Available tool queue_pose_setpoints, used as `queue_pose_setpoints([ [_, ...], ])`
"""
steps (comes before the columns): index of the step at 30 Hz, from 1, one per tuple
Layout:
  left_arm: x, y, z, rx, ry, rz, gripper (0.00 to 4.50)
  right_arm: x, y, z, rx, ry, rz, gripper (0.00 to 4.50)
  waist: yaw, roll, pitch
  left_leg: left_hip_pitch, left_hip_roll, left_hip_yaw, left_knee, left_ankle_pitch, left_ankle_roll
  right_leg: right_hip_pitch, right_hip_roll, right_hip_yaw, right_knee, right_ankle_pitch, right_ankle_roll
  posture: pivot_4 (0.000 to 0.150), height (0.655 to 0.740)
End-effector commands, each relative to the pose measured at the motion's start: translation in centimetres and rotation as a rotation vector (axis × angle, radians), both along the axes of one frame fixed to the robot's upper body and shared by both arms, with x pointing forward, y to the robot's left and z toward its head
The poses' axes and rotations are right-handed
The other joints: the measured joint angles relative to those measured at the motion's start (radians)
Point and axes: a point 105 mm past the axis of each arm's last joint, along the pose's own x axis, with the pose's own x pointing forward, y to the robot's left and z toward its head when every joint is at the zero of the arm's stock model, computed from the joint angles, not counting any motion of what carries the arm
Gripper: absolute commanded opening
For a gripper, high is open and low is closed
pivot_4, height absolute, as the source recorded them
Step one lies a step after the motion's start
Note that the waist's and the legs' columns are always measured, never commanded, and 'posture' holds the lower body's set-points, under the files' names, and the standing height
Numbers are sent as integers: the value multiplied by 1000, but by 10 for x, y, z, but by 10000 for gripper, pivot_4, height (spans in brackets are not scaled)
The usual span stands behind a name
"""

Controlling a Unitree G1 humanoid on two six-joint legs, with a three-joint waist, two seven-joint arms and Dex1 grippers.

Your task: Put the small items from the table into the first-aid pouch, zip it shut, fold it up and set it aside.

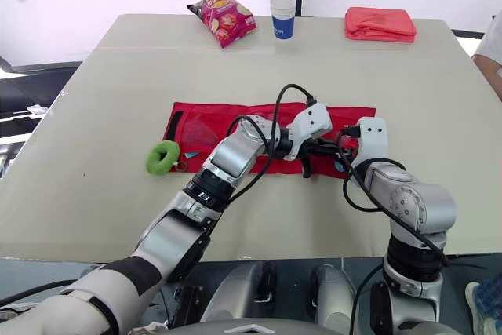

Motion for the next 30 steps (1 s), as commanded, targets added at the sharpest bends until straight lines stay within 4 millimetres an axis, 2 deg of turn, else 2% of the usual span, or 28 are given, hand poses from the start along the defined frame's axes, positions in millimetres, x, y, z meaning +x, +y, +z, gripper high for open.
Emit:
queue_pose_setpoints([
  [1,-11,-14,4,-17,13,-63,0,-7,3,19,5,-87,54,31939,2,0,0,0,0,0,0,0,0,0,0,0,0,0,0,1500,7400],
  [3,-6,-12,5,-14,13,-46,0,-25,-2,26,-7,-106,122,37601,6,0,0,0,0,0,0,0,0,0,-1,0,0,0,0,1500,7400],
  [10,-1,-8,4,-7,8,-38,0,-71,-9,36,-75,-123,314,37601,-2,1,0,0,2,-1,0,0,0,0,-3,0,-1,0,0,1500,7400],
  [13,-2,-10,5,-4,3,-50,0,-85,-18,31,-111,-94,329,37601,3,1,1,-1,2,-2,-1,0,0,-1,-3,-1,-2,0,0,1500,7400],
  [16,-3,-10,6,-4,-3,-60,0,-87,-26,23,-133,-60,303,30439,2,1,1,-1,1,-2,-1,0,0,-1,-4,-1,-2,0,0,1500,7400],
  [17,-4,-10,7,-4,-4,-64,0,-89,-22,20,-124,-51,323,25060,2,1,1,-1,1,-2,-1,0,0,-1,-4,-1,-2,0,0,1500,7400],
  [19,-4,-10,7,-1,-7,-71,0,-88,-16,14,-109,-37,347,17987,1,1,1,-1,1,-2,-1,0,0,-1,-4,-1,-2,0,0,1500,7400],
  [22,-5,-11,7,3,-9,-77,0,-79,-11,6,-113,-25,338,3642,-1,1,1,-1,1,-2,-1,0,0,-1,-4,-1,-2,0,0,1500,7400],
  [23,-6,-11,7,4,-8,-80,0,-74,-11,5,-115,-31,327,1018,-1,1,1,-1,1,-2,-1,0,0,-1,-4,-1,-2,0,0,1500,7400],
  [30,-18,-12,1,22,2,-128,0,-26,-25,9,-193,-130,178,1018,1,1,1,-1,1,-2,-1,0,0,-1,-4,-1,-2,0,0,1500,7400],
])
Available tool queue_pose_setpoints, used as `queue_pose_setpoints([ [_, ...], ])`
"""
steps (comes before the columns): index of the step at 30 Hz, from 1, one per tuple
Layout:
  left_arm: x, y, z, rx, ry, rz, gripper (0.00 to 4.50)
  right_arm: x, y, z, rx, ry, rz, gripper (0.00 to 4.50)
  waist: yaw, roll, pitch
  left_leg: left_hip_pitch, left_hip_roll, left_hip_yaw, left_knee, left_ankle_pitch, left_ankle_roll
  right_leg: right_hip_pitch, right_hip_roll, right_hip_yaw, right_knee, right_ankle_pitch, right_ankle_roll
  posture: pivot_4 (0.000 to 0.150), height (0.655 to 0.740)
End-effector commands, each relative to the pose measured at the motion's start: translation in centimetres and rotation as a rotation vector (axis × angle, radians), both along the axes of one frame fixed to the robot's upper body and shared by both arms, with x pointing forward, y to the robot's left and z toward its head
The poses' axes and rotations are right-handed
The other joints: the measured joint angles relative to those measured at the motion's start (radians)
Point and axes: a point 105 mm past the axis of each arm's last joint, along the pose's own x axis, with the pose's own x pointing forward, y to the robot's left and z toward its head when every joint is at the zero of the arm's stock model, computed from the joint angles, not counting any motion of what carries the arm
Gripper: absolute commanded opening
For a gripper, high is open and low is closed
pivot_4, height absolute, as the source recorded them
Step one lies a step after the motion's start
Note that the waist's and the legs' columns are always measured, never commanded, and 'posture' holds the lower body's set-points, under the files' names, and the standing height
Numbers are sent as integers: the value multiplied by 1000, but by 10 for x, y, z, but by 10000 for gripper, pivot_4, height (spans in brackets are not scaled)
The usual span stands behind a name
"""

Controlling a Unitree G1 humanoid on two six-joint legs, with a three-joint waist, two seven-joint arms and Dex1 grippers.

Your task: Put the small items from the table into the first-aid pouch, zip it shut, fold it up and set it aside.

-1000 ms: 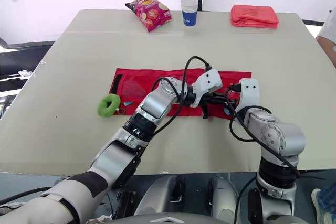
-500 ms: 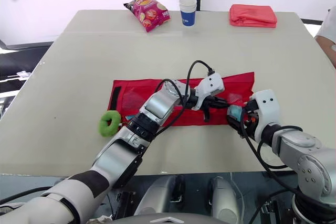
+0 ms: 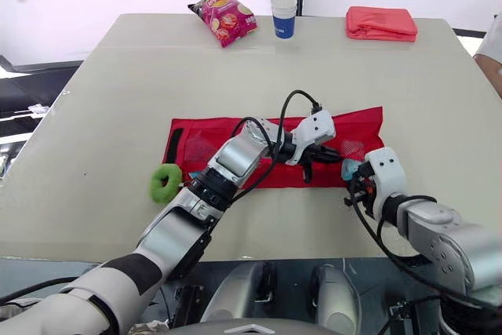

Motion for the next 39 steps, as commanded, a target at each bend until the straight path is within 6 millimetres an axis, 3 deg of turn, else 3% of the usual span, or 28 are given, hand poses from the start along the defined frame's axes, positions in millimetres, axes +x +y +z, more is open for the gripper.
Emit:
queue_pose_setpoints([
  [1,-13,-7,5,-14,-18,-66,0,22,-9,15,-41,-116,-62,1018,1,0,0,0,0,0,0,0,0,0,0,0,0,0,0,1500,7400],
  [7,-21,-9,1,-10,-8,-80,0,28,-5,18,-41,-142,-25,1018,0,0,0,0,0,0,0,0,0,0,1,0,0,0,0,1500,7400],
  [11,-19,-11,3,-21,-19,-70,0,8,-1,18,-7,-127,47,1018,5,0,0,0,0,0,0,0,0,0,0,0,0,0,0,1500,7400],
  [14,-19,-14,5,-48,-32,-81,0,-26,1,34,96,-148,122,9502,11,0,0,0,0,0,0,0,0,0,0,0,0,0,0,1500,7400],
  [15,-20,-15,6,-58,-33,-86,0,-34,-2,38,109,-156,125,16158,11,0,0,0,0,-1,0,0,0,0,0,-1,0,0,0,1500,7400],
  [18,-24,-14,22,-157,13,-112,0,-52,-17,46,127,-166,96,26218,13,0,0,0,0,-1,0,0,0,1,0,-1,0,0,1,1500,7400],
  [19,-27,-10,31,-201,63,-135,3002,-55,-24,49,131,-171,69,31356,13,0,0,0,0,-1,0,0,0,1,-1,-1,0,-1,1,1500,7400],
  [22,-29,13,55,-302,119,-172,12886,-54,-43,56,126,-174,-12,44341,9,1,0,0,0,-1,0,0,0,1,-1,-1,0,0,1,1500,7400],
  [24,-32,35,62,-341,139,-190,22314,-46,-53,56,141,-147,-74,45000,-5,1,0,0,1,-1,0,0,0,0,-1,-1,0,0,0,1500,7400],
  [27,-38,72,57,-329,187,-158,37681,-28,-67,48,189,-61,-175,45000,-6,4,-2,2,1,-1,-1,0,-1,1,0,1,1,0,-1,1500,7400],
  [29,-37,95,53,-331,193,-81,44202,-21,-67,42,215,-2,-182,45000,-9,5,-2,3,0,-1,-1,1,-1,0,1,2,1,0,-1,1500,7400],
  [31,-39,117,54,-425,144,-26,44202,-14,-66,32,225,65,-178,45000,-1,5,-2,3,1,-1,-1,1,-2,0,1,3,1,0,-1,1500,7400],
  [35,-64,162,53,-467,177,-26,44202,-2,-67,13,257,187,-178,45000,-2,5,-2,1,-1,-1,-1,1,-2,1,0,2,-1,0,-1,1500,7400],
  [39,-84,190,51,-476,219,46,44202,1,-62,7,301,252,-121,45000,2,5,-2,2,-1,-2,-1,1,-2,1,-1,1,-1,0,-1,1500,7400],
])
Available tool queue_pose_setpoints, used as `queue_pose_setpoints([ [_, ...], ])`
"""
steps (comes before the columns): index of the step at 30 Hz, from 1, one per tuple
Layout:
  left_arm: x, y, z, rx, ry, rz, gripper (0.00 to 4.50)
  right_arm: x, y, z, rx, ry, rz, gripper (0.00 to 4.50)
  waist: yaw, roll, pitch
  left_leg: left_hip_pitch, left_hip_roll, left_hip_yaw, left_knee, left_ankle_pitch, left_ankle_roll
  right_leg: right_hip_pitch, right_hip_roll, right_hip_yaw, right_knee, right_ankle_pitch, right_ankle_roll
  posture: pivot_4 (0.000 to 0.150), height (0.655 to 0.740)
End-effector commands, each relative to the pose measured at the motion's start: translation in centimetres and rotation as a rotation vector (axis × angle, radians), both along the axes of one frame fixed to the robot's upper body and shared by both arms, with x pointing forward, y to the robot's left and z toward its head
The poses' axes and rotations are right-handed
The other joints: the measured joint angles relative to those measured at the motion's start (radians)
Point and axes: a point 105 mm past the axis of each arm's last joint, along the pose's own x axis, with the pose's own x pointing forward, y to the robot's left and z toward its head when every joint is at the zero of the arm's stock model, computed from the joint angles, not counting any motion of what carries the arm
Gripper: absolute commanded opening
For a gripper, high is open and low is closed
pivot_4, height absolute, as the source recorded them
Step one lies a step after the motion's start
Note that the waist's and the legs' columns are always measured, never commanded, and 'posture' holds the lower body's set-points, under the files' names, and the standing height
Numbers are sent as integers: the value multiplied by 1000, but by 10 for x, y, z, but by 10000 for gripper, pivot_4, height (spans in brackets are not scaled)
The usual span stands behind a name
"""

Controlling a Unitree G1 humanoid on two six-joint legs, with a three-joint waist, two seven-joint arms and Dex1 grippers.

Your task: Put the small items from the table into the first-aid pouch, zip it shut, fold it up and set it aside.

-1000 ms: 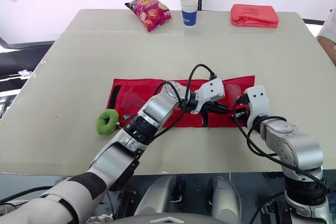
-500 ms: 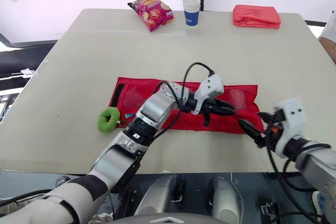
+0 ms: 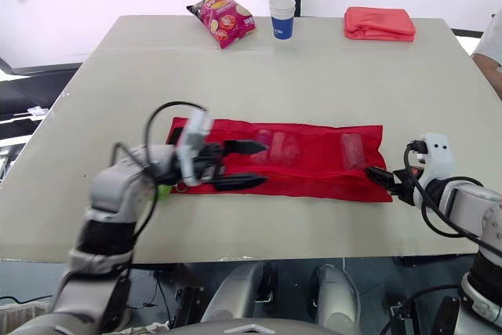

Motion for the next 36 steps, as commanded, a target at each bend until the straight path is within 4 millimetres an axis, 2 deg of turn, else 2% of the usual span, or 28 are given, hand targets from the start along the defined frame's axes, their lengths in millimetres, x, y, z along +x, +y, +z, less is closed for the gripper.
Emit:
queue_pose_setpoints([
  [1,-23,19,7,-7,-9,22,44202,0,13,1,66,16,94,45000,-6,0,0,0,0,0,0,0,0,0,0,0,0,0,0,1500,7400],
  [3,-32,35,3,11,15,68,44202,-3,28,5,120,3,178,45000,-10,0,0,1,0,1,-1,0,0,0,1,1,-1,0,0,1500,7400],
  [4,-35,39,2,14,30,83,45000,-4,33,8,132,-5,204,40176,-12,0,0,1,1,1,-2,0,0,0,1,1,-1,0,0,1500,7400],
  [5,-38,44,1,12,45,97,45000,-4,36,9,137,-12,222,38438,-12,0,0,1,2,1,-2,0,0,0,2,1,-1,0,0,1500,7400],
  [6,-40,47,1,7,60,109,45000,-4,38,10,134,-15,233,34633,-10,0,0,1,2,1,-3,0,-1,0,2,1,-1,0,0,1500,7400],
  [7,-41,48,1,0,69,121,45000,-4,37,10,130,-16,226,29364,-5,0,0,1,2,0,-4,0,-1,-1,2,1,-1,0,0,1500,7400],
  [8,-41,49,1,-6,73,132,45000,-2,35,11,124,-18,212,27194,0,0,0,1,2,0,-4,-1,-3,-1,2,0,-1,0,0,1500,7400],
  [11,-43,45,1,-18,74,134,45000,4,25,15,82,-47,160,13794,2,0,0,1,0,0,-4,-2,-5,0,0,0,-3,-1,2,1500,7400],
  [13,-43,39,2,-25,68,124,45000,6,12,19,-12,-60,121,6635,0,0,0,0,0,0,-4,-2,-5,0,0,0,-3,-1,1,1500,7400],
  [14,-42,36,3,-32,64,122,45000,6,3,22,-71,-64,101,1541,1,1,1,0,0,0,-4,-2,-5,0,0,0,-3,0,1,1500,7400],
  [15,-41,34,4,-37,60,123,45000,6,-9,24,-150,-62,73,675,1,1,0,0,0,1,-5,-2,-5,-1,0,0,-3,0,0,1500,7400],
  [18,-37,28,6,-47,54,119,45000,5,-52,35,-357,-48,-28,675,7,3,1,0,-1,1,-5,-2,-5,0,0,0,-3,0,1,1500,7400],
  [21,-32,19,9,-60,46,100,45000,4,-108,53,-629,-16,-139,675,13,3,1,0,-2,1,-5,-2,-5,0,-1,0,-4,-2,4,1500,7400],
  [23,-29,14,12,-69,38,77,45000,7,-131,62,-738,-11,-171,675,12,3,1,0,-2,2,-5,-2,-5,0,-1,0,-5,-2,4,1500,7400],
  [26,-29,8,17,-81,27,46,45000,14,-147,66,-808,-11,-174,675,1,2,1,1,-1,2,-5,0,-1,0,0,0,-5,-2,4,1500,7400],
  [29,-31,1,25,-88,13,-2,45000,19,-142,67,-777,-40,-111,675,-5,3,1,1,0,3,-5,1,-1,0,1,1,-4,-2,5,1500,7400],
  [30,-30,1,26,-88,11,-5,45000,19,-140,69,-771,-52,-98,7228,-5,3,1,1,1,3,-5,1,-1,0,2,1,-4,-2,4,1500,7400],
  [32,-27,1,26,-82,7,11,45000,12,-140,75,-802,-68,-81,14399,-3,3,1,1,1,3,-6,1,-1,0,2,1,-4,-2,4,1500,7400],
  [36,-8,6,9,0,41,142,45000,-11,-134,110,-845,-193,-59,34520,7,4,2,1,1,2,-6,1,-1,0,1,1,-5,-2,5,1500,7400],
])
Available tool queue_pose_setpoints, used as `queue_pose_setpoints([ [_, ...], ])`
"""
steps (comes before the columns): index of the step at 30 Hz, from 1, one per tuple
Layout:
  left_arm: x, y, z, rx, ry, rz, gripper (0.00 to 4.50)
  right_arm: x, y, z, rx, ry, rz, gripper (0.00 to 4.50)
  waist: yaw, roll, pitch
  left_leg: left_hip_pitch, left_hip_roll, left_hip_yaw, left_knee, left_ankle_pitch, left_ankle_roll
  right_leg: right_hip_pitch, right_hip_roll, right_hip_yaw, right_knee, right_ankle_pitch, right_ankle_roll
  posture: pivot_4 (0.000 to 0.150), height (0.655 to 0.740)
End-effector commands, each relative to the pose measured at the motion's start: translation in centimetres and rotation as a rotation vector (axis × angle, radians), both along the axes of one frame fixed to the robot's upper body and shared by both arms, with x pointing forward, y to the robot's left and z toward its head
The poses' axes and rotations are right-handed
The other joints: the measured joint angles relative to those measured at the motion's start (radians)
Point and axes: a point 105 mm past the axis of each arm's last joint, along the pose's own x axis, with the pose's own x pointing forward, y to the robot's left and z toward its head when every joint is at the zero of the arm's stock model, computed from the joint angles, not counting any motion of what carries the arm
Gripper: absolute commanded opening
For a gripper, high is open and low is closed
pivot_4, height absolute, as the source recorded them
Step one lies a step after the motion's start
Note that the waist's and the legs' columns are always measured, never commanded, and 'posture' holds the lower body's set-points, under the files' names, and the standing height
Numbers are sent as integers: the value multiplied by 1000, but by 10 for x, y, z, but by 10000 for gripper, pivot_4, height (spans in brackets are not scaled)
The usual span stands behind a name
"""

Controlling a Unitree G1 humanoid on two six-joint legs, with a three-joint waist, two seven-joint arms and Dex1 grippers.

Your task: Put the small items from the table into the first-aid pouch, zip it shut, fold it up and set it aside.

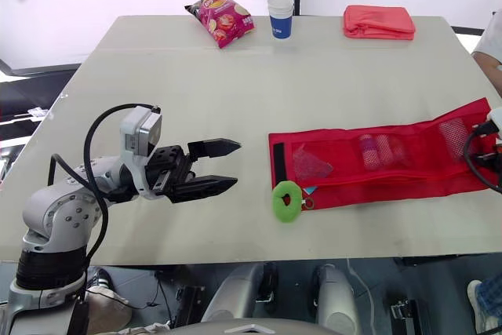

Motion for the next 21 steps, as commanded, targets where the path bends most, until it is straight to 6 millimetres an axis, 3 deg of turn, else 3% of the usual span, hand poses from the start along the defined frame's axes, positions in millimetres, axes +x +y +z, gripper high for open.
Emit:
queue_pose_setpoints([
  [1,10,2,-9,56,26,69,45000,-15,10,61,-79,-187,103,38149,4,0,0,0,0,0,0,0,0,0,0,0,0,0,0,1500,7400],
  [3,16,0,-21,106,95,103,45000,-29,27,81,-44,-297,215,44537,12,1,0,1,0,0,0,0,0,1,0,0,-1,0,1,1500,7400],
  [6,27,-4,-44,202,234,166,45000,-48,62,97,58,-457,424,44537,16,0,0,1,0,-2,0,-2,-4,2,1,-1,-2,0,1,1500,7400],
  [9,43,-17,-65,237,422,229,45000,-60,115,89,146,-476,691,44537,17,-3,-1,2,1,-5,0,-2,-4,5,2,-2,-4,0,1,1500,7400],
  [12,55,-34,-72,224,552,262,45000,-69,154,77,213,-437,867,44537,18,-4,0,1,0,-5,0,0,0,5,2,-1,-5,1,3,1500,7400],
  [17,61,-65,-78,195,680,253,45000,-85,179,67,236,-403,989,44537,28,-5,0,1,0,-5,1,0,0,6,1,-2,-5,2,3,1500,7400],
  [21,62,-88,-63,59,753,195,45000,-89,183,66,220,-407,998,44537,31,-6,-1,1,-1,-5,1,0,0,6,0,-2,-5,2,3,1500,7400],
])
